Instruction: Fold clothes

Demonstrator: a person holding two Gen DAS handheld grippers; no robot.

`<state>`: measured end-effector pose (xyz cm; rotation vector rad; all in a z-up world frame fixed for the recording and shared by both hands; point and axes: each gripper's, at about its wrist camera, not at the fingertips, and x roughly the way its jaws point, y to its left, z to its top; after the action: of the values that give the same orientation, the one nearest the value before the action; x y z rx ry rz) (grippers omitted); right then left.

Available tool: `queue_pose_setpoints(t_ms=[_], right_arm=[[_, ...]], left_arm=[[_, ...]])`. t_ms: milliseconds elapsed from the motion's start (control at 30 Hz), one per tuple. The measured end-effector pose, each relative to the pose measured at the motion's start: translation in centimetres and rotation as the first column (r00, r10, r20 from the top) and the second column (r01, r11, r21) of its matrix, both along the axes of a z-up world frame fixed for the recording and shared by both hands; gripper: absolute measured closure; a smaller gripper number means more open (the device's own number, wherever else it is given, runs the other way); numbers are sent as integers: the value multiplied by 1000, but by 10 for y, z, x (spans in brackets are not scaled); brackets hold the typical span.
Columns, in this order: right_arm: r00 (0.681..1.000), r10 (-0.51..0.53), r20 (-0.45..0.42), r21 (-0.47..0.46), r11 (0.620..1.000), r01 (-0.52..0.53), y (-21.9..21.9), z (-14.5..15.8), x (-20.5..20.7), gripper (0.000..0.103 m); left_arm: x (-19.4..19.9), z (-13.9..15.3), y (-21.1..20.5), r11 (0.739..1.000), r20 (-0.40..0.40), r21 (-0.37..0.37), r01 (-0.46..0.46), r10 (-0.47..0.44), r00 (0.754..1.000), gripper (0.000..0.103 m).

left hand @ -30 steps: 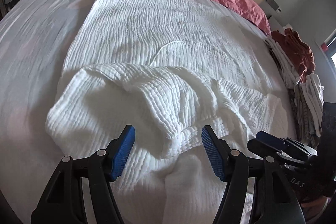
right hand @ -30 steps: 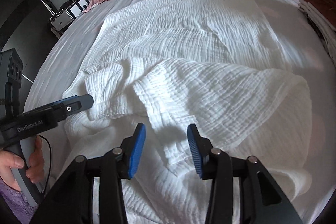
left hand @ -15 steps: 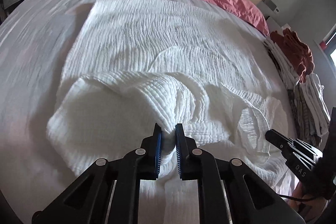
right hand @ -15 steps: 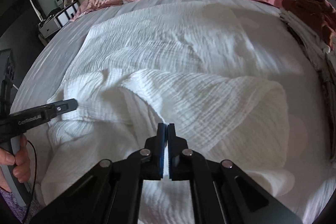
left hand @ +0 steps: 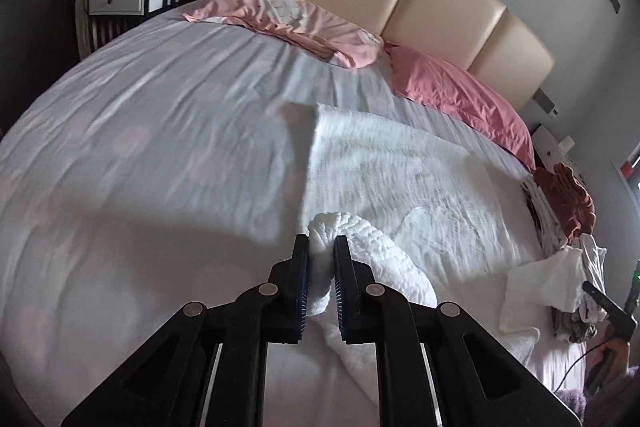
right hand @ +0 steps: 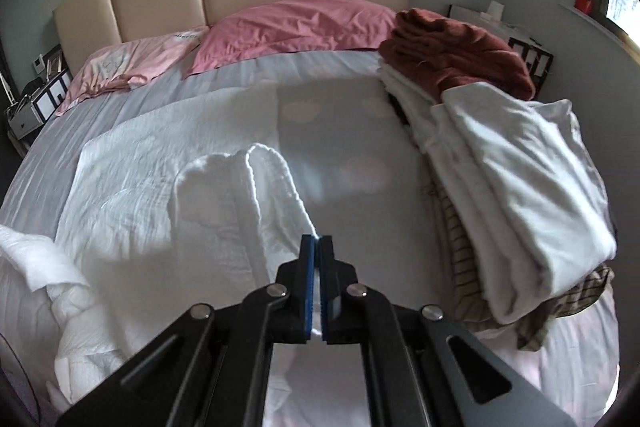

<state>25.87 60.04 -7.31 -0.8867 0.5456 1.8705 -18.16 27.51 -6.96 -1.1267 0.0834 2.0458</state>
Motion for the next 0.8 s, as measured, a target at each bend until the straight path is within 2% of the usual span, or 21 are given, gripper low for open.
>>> queue_pose_setpoints(t_ms=[167,367,567,700,800], right_arm=[[988,-124,89,60,991,119,30,15,46,101],[943,-304,137,102,951,292,63,25,105,101],[920,-375,110,136,923,360,79,37,138,101],[941,-326,88,132,940,313,81,54,127,101],[938,-326,120,149,940,307,93,64,123,101]], left_arm=[[-37,15,-53,992,-62,-64,-106,102,993,91],[-73,12,-110,959,-107,-149,-239,225,968,91],[-108,5,-162,906,-106,-178,-385,371,923,92],[-123,-1,-172,877,-105,-207,-433,420,901,92],[-129,-1,-168,868,-110,-214,-448,434,894,92]])
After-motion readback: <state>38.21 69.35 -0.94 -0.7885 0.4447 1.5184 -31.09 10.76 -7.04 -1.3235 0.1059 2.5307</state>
